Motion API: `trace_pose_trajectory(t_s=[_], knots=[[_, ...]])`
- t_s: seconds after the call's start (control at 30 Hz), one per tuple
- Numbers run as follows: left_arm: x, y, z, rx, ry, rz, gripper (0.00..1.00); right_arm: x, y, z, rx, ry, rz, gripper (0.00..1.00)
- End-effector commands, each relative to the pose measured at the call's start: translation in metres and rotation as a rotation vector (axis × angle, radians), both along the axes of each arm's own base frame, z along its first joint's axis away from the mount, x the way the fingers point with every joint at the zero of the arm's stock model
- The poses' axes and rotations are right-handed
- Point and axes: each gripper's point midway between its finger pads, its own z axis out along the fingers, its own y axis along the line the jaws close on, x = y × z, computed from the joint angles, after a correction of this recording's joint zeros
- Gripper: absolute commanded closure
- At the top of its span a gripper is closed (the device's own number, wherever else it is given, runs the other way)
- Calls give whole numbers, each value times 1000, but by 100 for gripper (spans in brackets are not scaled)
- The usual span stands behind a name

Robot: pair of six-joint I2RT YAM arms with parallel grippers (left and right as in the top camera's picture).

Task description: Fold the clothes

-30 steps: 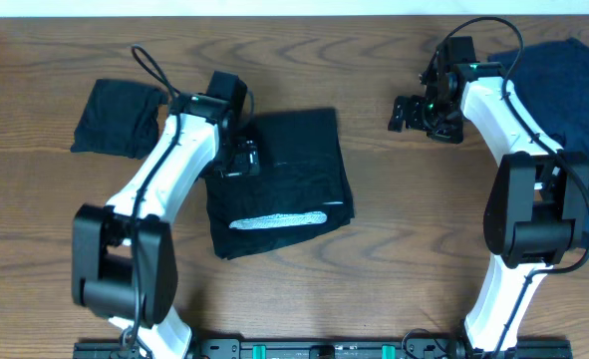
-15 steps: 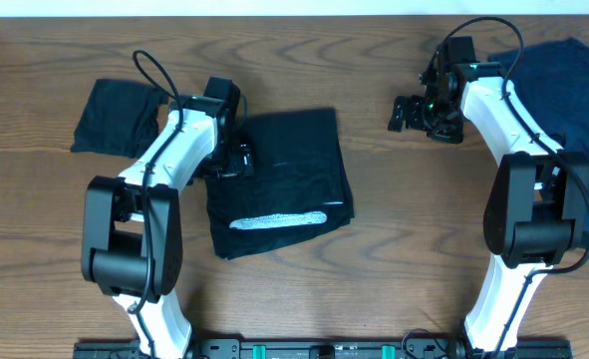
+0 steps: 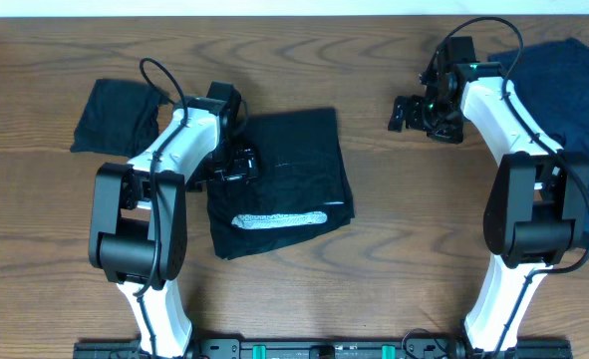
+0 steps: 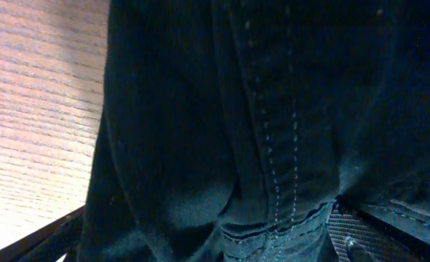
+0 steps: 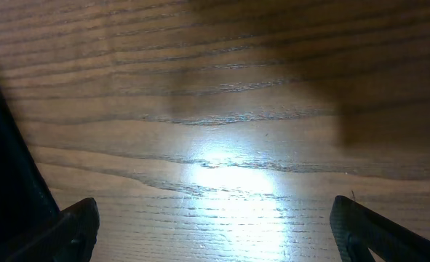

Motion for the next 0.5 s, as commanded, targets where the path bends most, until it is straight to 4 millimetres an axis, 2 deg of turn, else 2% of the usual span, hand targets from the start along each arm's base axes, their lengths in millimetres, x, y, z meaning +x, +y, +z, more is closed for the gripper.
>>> trace_pose_trajectory(t_s=[0.0, 0.1, 0.27, 0.37, 0.47], knots=[[-11, 3, -12, 8, 66, 10, 0, 6, 2, 14, -6, -41, 15, 1], [-5, 5, 4, 1, 35, 19, 0, 6, 2, 14, -6, -41, 15, 1], [0, 3, 43, -45, -57, 32, 0, 6, 2, 14, -6, -41, 14, 1], [-4, -3, 63, -89, -83, 34, 2, 6, 2, 14, -6, -41, 15, 1], [-14, -8, 69, -122, -55, 36, 2, 6, 2, 14, -6, -41, 14, 1]])
